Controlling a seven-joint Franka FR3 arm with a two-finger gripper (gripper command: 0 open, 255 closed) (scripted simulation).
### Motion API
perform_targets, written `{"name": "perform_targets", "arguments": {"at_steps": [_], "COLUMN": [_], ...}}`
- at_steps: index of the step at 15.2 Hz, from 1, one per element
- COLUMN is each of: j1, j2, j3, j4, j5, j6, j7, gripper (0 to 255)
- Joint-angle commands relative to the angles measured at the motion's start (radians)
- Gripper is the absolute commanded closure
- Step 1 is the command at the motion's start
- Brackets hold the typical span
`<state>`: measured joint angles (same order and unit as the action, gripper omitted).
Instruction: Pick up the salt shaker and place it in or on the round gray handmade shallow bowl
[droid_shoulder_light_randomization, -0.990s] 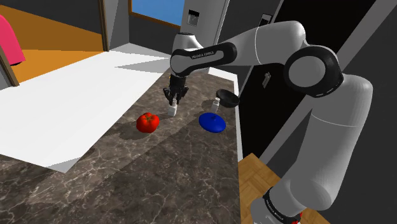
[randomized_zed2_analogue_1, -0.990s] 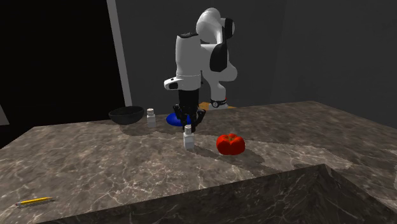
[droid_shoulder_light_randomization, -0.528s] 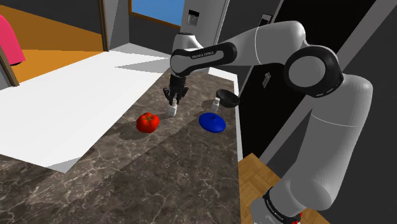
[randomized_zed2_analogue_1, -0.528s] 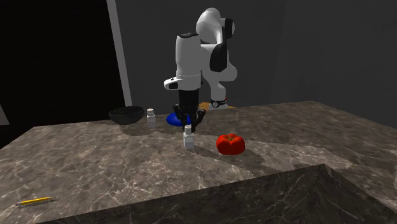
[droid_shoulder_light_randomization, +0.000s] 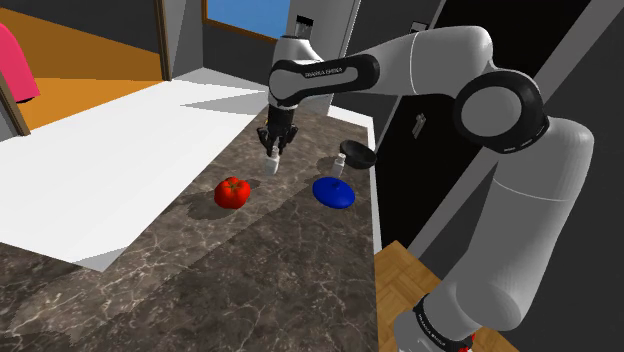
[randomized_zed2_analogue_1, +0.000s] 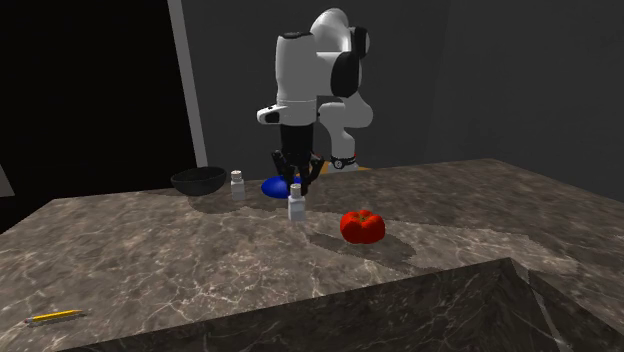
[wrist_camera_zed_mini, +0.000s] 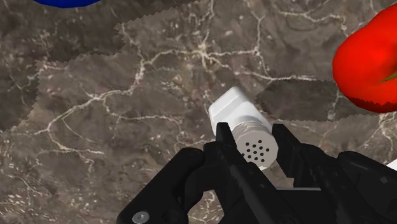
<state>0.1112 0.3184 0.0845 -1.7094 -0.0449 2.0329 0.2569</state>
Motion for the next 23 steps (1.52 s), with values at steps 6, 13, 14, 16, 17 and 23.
{"name": "perform_targets", "arguments": {"at_steps": [6, 13, 14, 16, 17, 23], "j1": [-0.002, -0.002, -0.002, -0.001, -0.001, -0.029], "j2": [-0.027, -0.042, -0.043, -0.045, -0.045, -0.07], "j3": [0.0, 0.001, 0.001, 0.001, 0.002, -0.013], "j4": [0.057, 0.131, 0.143, 0.167, 0.18, 0.202], "j5": [0.004, 0.006, 0.006, 0.007, 0.007, 0.013], "j6": [-0.084, -0.173, -0.186, -0.212, -0.225, -0.271], "j7": [-0.006, -0.009, -0.009, -0.009, -0.01, -0.053], "gripper": [255, 255, 255, 255, 255, 255]}}
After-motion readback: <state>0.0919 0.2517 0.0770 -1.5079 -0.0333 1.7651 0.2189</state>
